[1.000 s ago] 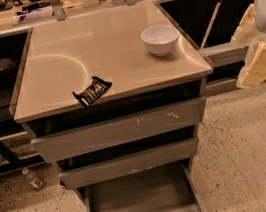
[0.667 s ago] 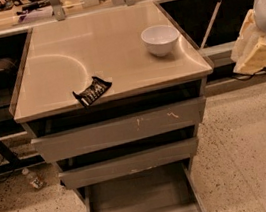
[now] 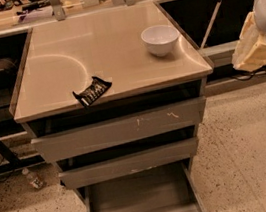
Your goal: Close bottom drawer
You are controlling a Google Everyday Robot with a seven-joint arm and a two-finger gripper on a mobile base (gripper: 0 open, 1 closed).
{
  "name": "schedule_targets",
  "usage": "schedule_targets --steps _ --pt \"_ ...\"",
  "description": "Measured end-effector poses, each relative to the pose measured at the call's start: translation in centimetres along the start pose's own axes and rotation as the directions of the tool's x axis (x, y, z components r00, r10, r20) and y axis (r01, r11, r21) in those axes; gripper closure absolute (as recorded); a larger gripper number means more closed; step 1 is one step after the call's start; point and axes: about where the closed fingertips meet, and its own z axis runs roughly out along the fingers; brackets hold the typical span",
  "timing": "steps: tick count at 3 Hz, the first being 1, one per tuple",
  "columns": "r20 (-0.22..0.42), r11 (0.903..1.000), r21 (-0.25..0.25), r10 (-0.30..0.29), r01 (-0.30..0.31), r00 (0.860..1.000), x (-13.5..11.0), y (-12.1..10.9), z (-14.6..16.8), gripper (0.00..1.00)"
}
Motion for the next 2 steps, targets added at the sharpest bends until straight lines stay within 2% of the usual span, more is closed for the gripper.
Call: schedule_targets --steps 1,2 --pt "-0.012 0.9992 -0.028 0.028 -0.029 1.000 1.1 1.6 2.0 1.00" --pt "-0.036 0.9911 -0.100 0.085 -0.088 0.996 3.4 5.6 6.1 1.00"
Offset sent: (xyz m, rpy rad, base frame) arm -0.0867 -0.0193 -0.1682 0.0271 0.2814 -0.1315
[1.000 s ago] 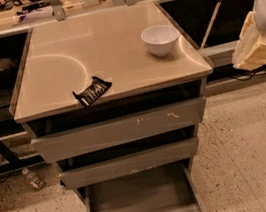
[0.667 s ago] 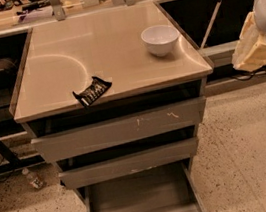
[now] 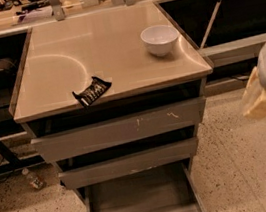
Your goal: Close bottom drawer
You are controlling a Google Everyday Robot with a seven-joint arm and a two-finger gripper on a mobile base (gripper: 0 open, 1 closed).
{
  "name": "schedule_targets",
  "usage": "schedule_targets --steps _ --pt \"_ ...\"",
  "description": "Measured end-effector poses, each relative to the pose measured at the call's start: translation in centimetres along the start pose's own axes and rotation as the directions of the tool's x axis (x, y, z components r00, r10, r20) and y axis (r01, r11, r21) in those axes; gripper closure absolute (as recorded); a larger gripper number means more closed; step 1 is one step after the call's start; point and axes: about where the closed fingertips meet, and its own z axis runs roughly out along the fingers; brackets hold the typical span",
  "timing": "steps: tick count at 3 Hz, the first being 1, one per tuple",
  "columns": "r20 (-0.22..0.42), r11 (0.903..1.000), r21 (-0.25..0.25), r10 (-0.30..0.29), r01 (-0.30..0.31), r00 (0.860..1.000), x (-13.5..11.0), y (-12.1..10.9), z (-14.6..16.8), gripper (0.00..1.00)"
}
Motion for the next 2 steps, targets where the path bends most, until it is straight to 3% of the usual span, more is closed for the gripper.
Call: schedule_targets --steps 1,2 --pt "-0.045 0.9908 -0.116 0.063 -0.068 0.997 3.36 4.48 6.14 1.00" --pt "-0.045 0.9908 -0.117 0.063 -0.068 0.997 3.36 4.49 6.15 1.00"
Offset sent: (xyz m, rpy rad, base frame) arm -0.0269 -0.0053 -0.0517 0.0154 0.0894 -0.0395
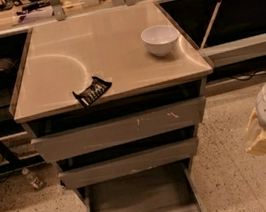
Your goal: Close bottom drawer
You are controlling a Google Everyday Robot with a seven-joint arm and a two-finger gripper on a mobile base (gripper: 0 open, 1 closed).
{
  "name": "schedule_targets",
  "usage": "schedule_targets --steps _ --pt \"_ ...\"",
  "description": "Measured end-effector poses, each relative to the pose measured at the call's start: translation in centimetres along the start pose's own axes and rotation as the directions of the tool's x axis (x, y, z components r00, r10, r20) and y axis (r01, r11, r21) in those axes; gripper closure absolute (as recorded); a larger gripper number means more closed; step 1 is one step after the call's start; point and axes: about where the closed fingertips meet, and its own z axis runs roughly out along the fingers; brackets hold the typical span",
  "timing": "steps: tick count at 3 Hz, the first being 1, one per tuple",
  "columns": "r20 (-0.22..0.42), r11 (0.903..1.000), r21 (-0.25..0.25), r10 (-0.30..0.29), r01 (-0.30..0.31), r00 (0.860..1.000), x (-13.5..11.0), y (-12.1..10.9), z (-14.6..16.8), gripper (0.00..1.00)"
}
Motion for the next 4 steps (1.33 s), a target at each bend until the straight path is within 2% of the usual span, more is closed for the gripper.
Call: schedule_targets --steps 1,2,3,4 --pt "0.001 0.9999 -0.017 0.004 -0.004 1.000 0.2 0.4 0.8 1.00" --pt "0.003 0.9939 -0.098 0.051 -0.050 0.999 0.9 2.1 6.3 1.00" --pt "-0.017 0.9719 -0.205 0.115 -0.116 0.993 2.2 4.4 14.0 1.00" --pt "-0.034 0.9475 -0.281 0.150 -0.153 0.988 2.6 5.8 19.7 1.00"
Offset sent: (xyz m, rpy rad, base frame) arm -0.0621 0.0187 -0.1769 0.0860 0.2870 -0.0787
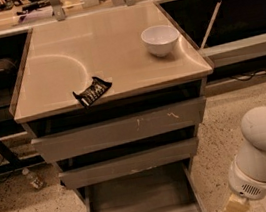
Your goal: Close bottom drawer
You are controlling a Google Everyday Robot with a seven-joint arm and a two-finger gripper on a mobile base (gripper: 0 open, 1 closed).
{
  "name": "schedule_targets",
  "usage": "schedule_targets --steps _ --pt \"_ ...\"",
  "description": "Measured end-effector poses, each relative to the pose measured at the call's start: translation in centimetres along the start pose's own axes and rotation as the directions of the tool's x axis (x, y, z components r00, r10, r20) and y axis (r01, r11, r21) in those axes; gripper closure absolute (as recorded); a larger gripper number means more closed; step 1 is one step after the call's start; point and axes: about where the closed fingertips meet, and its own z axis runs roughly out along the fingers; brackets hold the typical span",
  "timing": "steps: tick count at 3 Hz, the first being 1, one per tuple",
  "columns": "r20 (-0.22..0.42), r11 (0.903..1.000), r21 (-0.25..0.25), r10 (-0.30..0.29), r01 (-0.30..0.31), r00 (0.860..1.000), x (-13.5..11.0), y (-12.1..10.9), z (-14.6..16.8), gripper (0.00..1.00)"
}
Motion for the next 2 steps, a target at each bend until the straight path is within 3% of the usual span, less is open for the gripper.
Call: schedule_targets --steps 1,2 --pt "-0.012 0.9969 -0.077 0.019 -0.020 1.000 0.0 0.4 3.8 1.00" --pt "0.007 0.9920 -0.122 0.033 -0.031 0.999 -0.1 0.5 6.4 1.00"
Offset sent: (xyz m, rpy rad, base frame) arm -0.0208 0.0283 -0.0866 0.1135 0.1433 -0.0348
